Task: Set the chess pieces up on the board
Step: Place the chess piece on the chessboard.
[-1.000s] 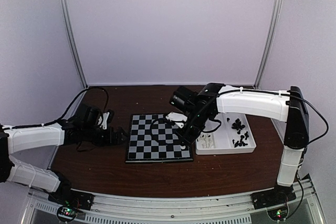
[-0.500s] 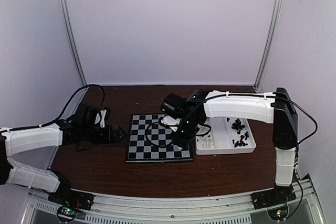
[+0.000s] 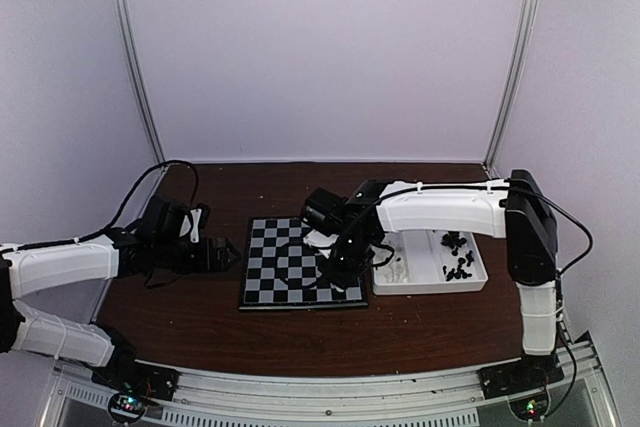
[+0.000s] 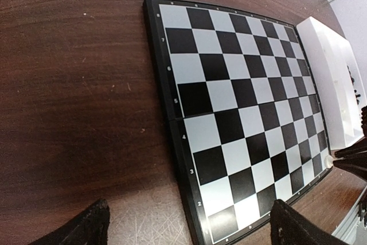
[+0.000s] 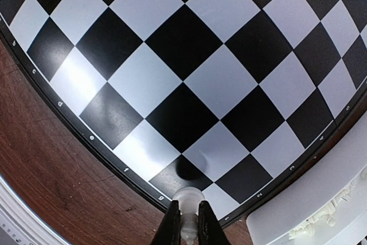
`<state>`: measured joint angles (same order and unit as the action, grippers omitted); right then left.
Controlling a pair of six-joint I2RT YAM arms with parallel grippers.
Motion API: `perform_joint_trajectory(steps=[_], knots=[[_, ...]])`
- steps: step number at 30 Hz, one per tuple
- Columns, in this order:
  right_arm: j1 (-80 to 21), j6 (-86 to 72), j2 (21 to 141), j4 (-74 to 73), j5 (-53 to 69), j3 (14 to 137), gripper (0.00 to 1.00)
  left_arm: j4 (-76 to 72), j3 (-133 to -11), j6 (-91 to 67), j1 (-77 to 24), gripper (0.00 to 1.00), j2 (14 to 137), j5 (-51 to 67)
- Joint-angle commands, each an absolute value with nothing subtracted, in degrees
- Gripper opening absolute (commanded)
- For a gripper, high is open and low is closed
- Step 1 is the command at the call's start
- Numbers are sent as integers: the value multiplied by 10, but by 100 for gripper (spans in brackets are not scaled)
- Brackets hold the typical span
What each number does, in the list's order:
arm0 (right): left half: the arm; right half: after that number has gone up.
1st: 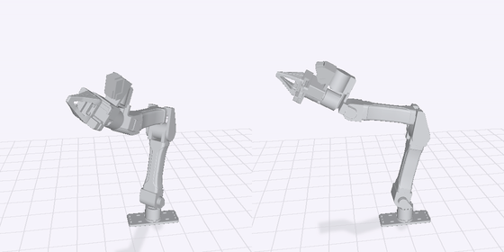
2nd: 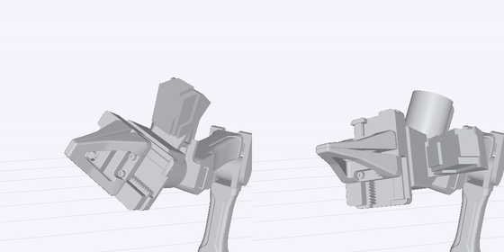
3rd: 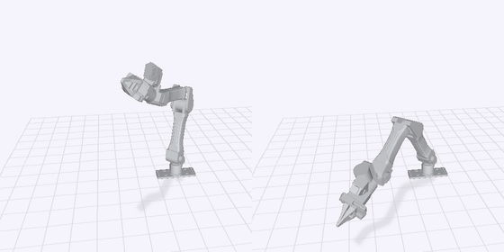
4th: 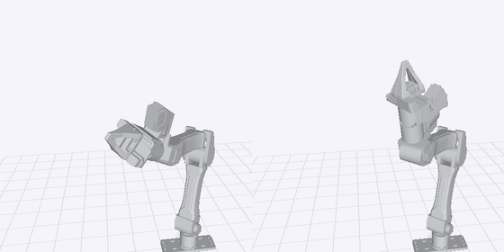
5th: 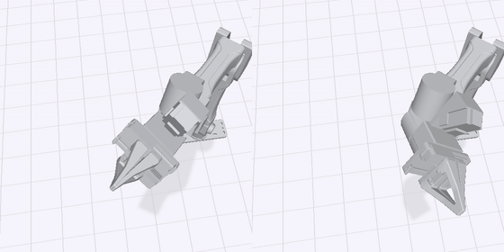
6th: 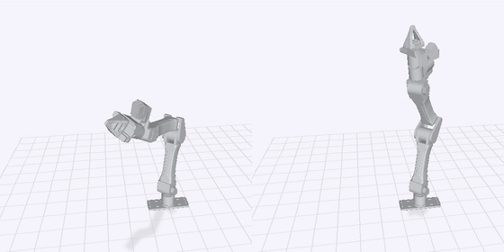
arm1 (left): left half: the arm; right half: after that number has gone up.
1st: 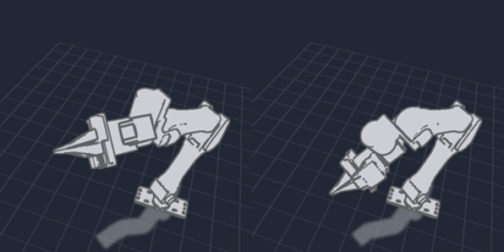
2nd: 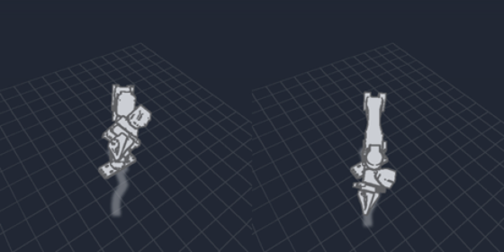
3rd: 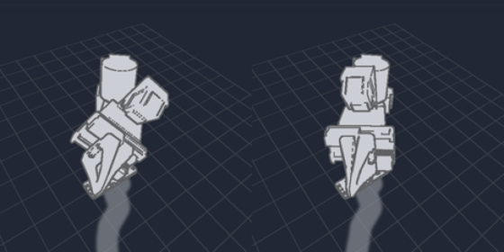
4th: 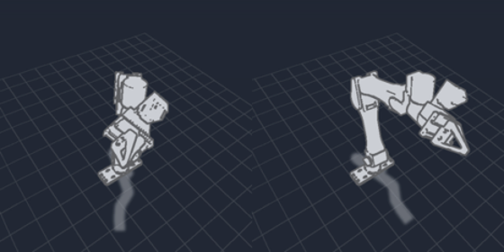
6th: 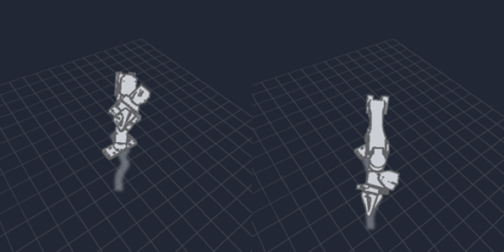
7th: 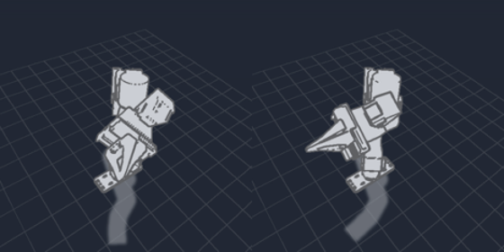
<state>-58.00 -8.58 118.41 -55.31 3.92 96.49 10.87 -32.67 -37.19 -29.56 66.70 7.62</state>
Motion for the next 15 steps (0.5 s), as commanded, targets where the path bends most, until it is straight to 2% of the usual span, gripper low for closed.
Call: perform_joint_trajectory(steps=[1,15], knots=[[-595,-94,1198,-545,25,991,11,100,-326,-372,-291,98,660,68],[-614,-95,1235,-553,28,1040,11,108,-323,-380,-280,98,646,59]])
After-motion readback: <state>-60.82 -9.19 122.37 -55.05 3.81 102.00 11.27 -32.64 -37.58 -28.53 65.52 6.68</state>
